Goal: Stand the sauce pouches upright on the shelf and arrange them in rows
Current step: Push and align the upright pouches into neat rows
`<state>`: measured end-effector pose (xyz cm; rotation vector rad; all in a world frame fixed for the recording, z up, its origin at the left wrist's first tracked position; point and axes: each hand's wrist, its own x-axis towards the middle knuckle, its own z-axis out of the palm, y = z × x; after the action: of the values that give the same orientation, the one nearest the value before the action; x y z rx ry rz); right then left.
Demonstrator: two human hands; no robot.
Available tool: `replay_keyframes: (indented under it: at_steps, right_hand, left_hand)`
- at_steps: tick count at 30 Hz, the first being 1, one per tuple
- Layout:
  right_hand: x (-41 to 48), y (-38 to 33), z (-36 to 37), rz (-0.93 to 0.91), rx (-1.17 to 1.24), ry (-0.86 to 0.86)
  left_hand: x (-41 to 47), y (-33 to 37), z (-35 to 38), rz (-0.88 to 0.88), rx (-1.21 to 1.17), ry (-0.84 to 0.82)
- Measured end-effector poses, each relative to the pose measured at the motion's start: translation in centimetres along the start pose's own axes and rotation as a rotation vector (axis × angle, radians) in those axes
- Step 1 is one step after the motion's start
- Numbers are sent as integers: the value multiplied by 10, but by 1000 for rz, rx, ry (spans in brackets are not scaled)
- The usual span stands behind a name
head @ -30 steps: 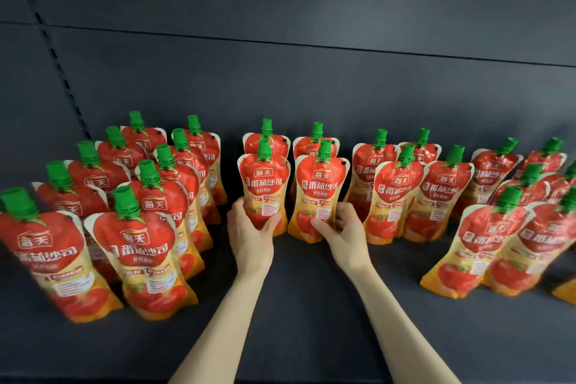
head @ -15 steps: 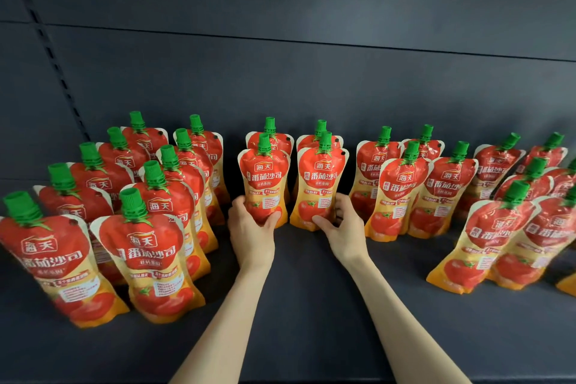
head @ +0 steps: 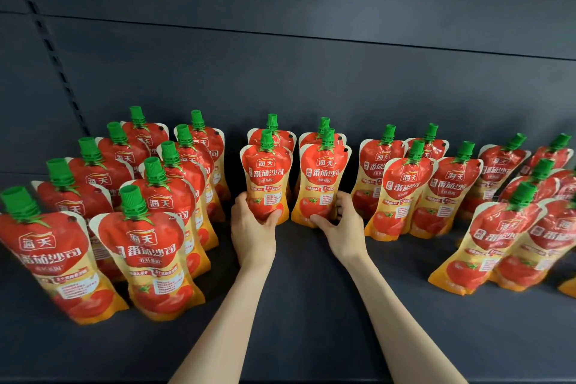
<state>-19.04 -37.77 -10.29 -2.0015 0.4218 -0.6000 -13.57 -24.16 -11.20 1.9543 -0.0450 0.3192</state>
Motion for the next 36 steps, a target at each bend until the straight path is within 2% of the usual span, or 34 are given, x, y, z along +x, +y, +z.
replay_keyframes:
  at_steps: [36]
  right_hand:
    - [-10,4,-1,17,-30,41]
  left_hand:
    - [-13,8,-9,-41,-5,-43]
